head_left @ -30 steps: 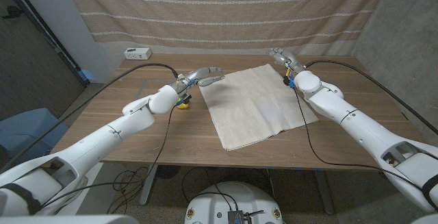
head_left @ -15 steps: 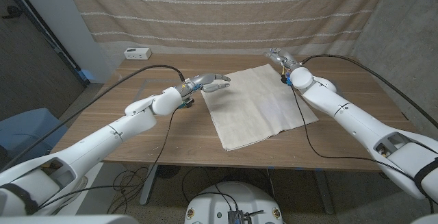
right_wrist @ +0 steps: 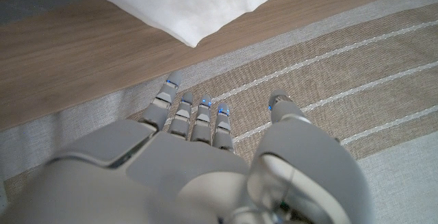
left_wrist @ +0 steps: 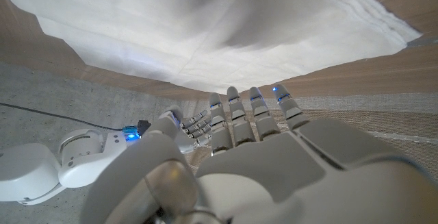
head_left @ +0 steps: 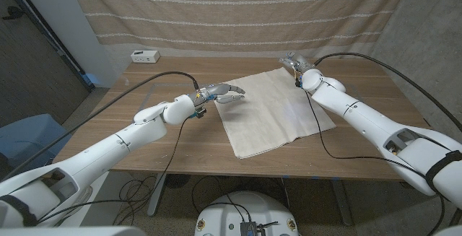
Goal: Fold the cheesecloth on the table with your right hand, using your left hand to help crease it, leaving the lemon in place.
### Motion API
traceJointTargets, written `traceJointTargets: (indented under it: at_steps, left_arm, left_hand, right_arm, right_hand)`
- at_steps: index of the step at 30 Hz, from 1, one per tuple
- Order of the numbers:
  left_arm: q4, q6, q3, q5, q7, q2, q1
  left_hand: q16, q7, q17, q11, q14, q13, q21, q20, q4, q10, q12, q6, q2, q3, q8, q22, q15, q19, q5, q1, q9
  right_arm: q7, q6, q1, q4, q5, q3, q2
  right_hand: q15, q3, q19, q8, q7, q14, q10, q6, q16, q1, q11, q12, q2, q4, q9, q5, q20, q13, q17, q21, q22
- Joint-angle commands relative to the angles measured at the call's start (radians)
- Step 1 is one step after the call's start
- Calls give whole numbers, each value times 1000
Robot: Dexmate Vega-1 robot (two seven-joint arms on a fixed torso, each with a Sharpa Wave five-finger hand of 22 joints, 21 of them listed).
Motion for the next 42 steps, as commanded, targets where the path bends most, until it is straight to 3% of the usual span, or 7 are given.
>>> traceJointTargets:
  at_steps: [1,18,23,30,34,38,42]
  left_arm:
    - [-13,26,12,19,-30,6,3]
    - [-17,44,17,27,-43,13,9]
    - [-17,48,21,26,-55,14,7]
    - [-23,67,27,26,-77,17,8]
    - [-29,76,29,27,-85,19,10]
    - [-38,85,28,22,-91,24,15]
    - [-49,98,26,22,-95,29,21]
  left_hand:
    - [3,6,5,-2,14,6,-8,0,7,24,8,35,2,3,12,4,-4,5,-3,-11,4]
    - [-2,30,5,-19,38,7,-18,-1,10,73,8,101,-5,4,14,4,-8,14,-1,-33,5]
    - [-6,32,6,-23,32,8,-23,1,17,76,4,102,-3,3,9,4,-7,12,-1,-44,5]
    - [-8,36,7,-17,34,8,-27,-1,25,77,-3,106,-3,2,3,5,-6,12,1,-57,6]
    - [-9,38,7,-15,33,9,-29,2,28,78,-6,99,-2,2,-2,5,-3,13,1,-62,6]
    - [-9,37,7,-16,34,9,-30,2,30,82,-6,98,-1,2,-4,5,-3,14,2,-65,6]
    - [-8,38,7,-15,36,9,-31,3,32,83,-7,99,-1,2,-4,5,-5,16,2,-67,6]
  right_arm:
    - [-16,-84,88,126,-78,-75,69]
    - [-82,-167,232,425,-160,-197,239]
    - [-123,-181,284,583,-168,-230,321]
    - [-90,-57,376,873,-140,-296,431]
    - [25,23,405,899,-90,-382,411]
    - [53,-46,403,824,-50,-438,374]
    - [99,1,413,824,-19,-488,353]
  right_hand:
    - [-7,-3,-3,-2,-2,-5,6,8,-2,3,-12,0,-12,-3,5,-3,-7,3,1,1,2]
    - [-61,-13,17,20,1,20,56,87,-3,37,-21,11,-39,-46,9,4,-13,10,-1,2,1]
    - [-65,-17,8,18,-4,5,43,89,-10,39,-25,6,-45,-51,10,5,-13,11,-1,-3,1]
    - [-72,-22,5,18,-8,-6,31,94,-13,38,-28,1,-49,-52,11,7,-14,12,0,-5,1]
    - [-75,-29,-16,16,-12,-46,2,100,-23,34,-30,-8,-47,-49,12,9,-20,14,3,-13,1]
    - [-71,-42,-43,8,-18,-87,-36,91,-28,15,-24,-17,-46,-38,13,10,-23,15,7,-21,1]
    - [-70,-48,-51,6,-22,-105,-49,90,-29,5,-27,-18,-43,-31,13,11,-26,16,9,-22,1]
